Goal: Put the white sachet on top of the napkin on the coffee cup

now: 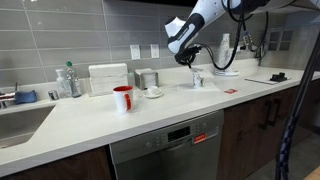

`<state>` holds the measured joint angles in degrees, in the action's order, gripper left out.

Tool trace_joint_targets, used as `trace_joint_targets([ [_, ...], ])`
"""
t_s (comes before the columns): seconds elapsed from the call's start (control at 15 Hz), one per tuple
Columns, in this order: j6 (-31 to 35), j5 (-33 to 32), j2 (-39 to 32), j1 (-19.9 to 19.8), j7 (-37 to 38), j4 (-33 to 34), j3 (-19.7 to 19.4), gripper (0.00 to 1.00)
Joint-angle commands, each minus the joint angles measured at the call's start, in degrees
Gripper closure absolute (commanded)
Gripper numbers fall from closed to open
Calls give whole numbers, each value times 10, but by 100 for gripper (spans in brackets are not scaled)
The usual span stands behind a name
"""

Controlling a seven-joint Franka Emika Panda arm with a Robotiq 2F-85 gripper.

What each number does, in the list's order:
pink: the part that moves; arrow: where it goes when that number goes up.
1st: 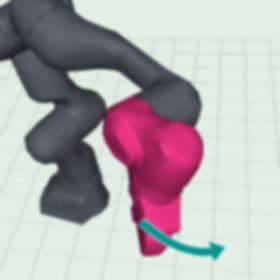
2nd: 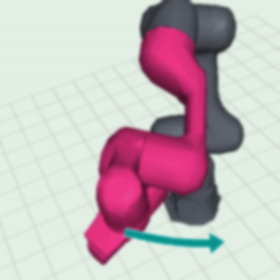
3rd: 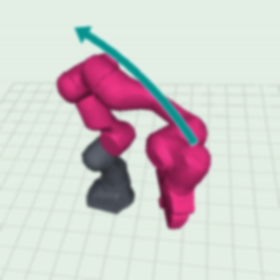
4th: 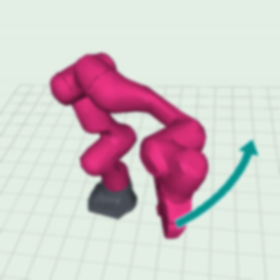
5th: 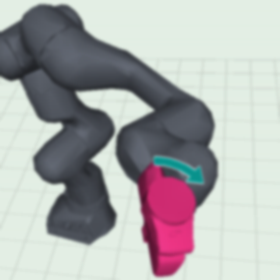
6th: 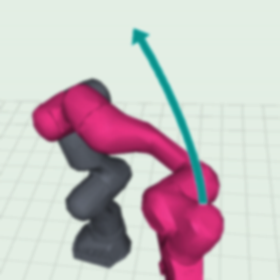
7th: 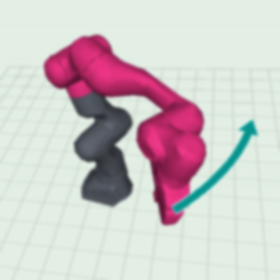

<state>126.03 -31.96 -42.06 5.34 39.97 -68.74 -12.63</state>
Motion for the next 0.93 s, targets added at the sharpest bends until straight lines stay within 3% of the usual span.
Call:
trace_joint_targets([
  [0.0,-5,14,-22,5,3,25,-13,100],
  [0.2,-6,16,-27,4,1,31,-17,100],
  [0.27,-9,18,-28,4,-2,32,-16,95],
  [0.33,-10,20,-29,3,-2,33,-16,73],
  [0.47,-9,25,-26,3,-5,32,-15,70],
  [0.87,-16,46,-5,3,-17,32,-8,26],
])
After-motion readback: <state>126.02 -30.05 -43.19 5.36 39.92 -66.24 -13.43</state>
